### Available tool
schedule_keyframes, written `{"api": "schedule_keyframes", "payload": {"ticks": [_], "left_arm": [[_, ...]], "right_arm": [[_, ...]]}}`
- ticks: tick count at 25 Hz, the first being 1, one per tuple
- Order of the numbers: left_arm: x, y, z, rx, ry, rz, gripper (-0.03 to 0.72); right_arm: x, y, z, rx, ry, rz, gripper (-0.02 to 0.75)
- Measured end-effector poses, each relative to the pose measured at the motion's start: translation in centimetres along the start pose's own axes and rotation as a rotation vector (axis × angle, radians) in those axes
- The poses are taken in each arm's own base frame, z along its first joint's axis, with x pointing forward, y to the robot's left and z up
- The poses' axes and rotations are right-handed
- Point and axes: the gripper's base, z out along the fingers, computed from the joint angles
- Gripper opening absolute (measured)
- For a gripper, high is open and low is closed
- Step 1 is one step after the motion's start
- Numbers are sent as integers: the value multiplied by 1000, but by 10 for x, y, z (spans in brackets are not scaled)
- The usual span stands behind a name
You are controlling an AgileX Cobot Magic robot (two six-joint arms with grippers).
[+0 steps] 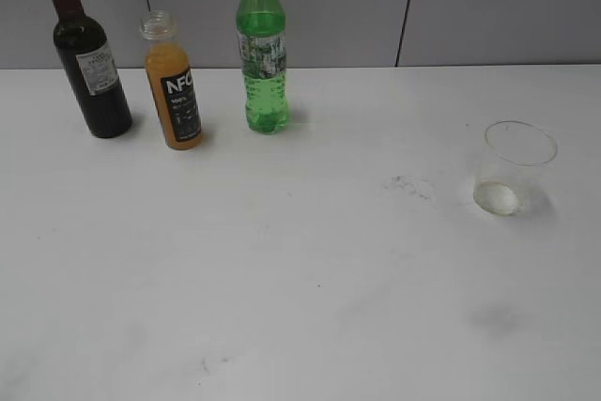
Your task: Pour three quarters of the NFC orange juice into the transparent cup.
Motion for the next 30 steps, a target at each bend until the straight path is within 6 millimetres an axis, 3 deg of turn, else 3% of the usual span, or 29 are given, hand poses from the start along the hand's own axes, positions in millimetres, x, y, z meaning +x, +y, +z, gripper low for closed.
{"api": "schedule_keyframes", "payload": {"ticks": [9,18,23,27,30], "left_arm": [[0,0,0,0,0,0,229],[0,0,0,0,0,0,229],[0,0,0,0,0,0,229],[0,0,0,0,0,0,229],[0,0,0,0,0,0,229]], "right_arm": [[-37,2,4,-47,-285,67,591],[-61,-1,47,-33,-246,-48,591],[-73,2,74,-90,-216,44,591],[-82,6,103,-127,-219,-123,591],[-84,12,116,-181,-232,-139,591]]}}
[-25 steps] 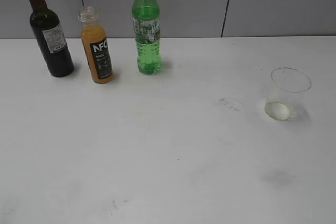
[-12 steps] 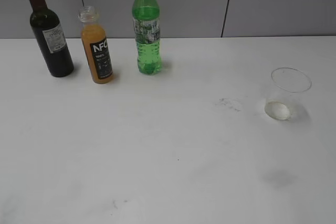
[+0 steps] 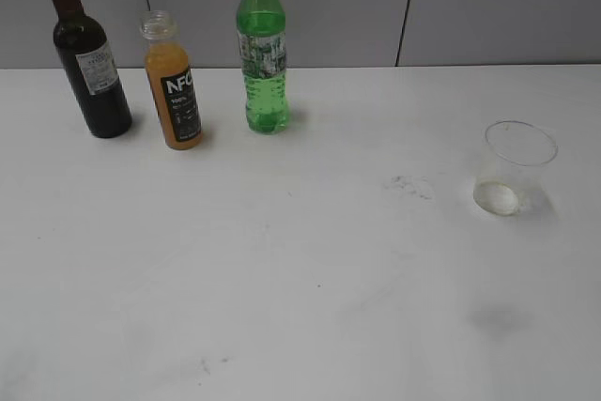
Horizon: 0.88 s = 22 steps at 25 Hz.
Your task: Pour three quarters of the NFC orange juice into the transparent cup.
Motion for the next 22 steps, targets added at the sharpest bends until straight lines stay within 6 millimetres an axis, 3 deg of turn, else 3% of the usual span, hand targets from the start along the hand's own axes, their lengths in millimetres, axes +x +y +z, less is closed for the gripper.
{"api": "schedule_keyframes", "payload": {"ticks": [6,10,19,22], "left_arm": [[0,0,0,0,0,0,229],[0,0,0,0,0,0,229],[0,0,0,0,0,0,229],[0,0,0,0,0,0,229]], "right_arm": [[48,14,31,-101,173,15,591],[80,14,36,-71,279,37,591],[91,18,41,-99,296,83,591],[97,22,46,-143,315,28,591]]}}
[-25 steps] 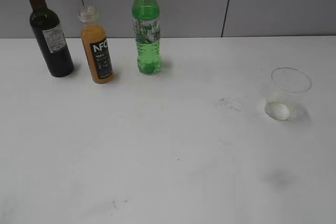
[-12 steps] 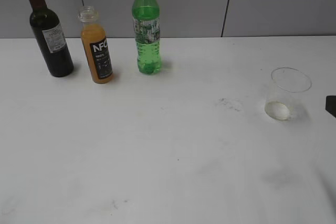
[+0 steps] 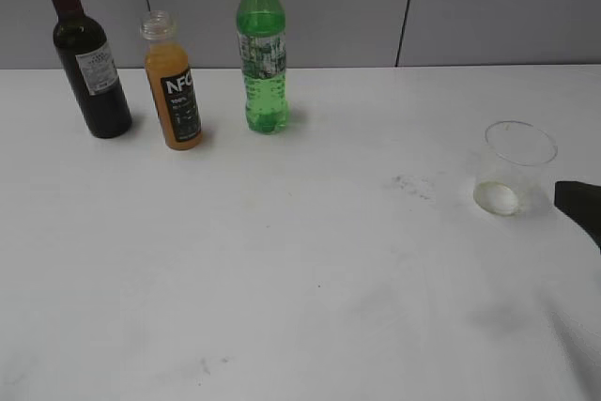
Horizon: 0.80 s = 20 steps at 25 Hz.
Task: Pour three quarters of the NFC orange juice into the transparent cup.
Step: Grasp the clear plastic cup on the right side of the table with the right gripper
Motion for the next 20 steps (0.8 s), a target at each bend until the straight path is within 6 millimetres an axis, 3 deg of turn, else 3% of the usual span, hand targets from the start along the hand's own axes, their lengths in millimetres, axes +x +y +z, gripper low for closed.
{"api": "schedule_keyframes", "payload": {"ticks": [6,13,20], "left_arm": [[0,0,0,0,0,0,229],[0,0,0,0,0,0,229],[0,0,0,0,0,0,229]], "right_arm": [[6,2,11,-46,48,-17,591],[-8,-2,9,-21,5,-74,591],[-8,-3,8,-4,6,-88,591]]}}
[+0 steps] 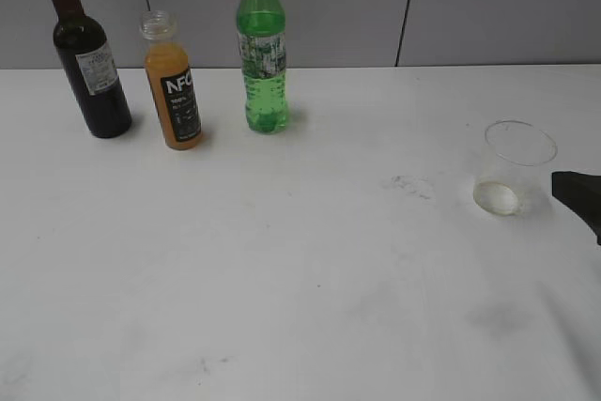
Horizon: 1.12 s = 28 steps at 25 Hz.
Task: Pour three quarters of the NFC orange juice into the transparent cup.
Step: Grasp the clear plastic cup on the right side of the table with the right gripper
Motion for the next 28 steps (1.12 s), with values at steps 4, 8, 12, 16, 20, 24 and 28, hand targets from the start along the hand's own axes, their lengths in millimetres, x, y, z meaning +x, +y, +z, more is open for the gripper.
{"api": "schedule_keyframes", "payload": {"ticks": [4,8,12,16,20,24,28], "left_arm": [[0,0,0,0,0,0,229],[0,0,0,0,0,0,229],[0,0,0,0,0,0,229],[0,0,0,0,0,0,229],[0,0,0,0,0,0,229],[0,0,0,0,0,0,229],[0,0,0,0,0,0,229]], "right_arm": [[0,0,0,0,0,-1,591],[0,0,0,1,0,-1,591],[1,0,-3,4,21,41,591],[4,-8,-12,114,54,71,591],[-5,-19,-22,254,-64,156,591],[-6,-17,-23,268,-254,199,591],[12,-7,-15,206,-294,183,591]]}}
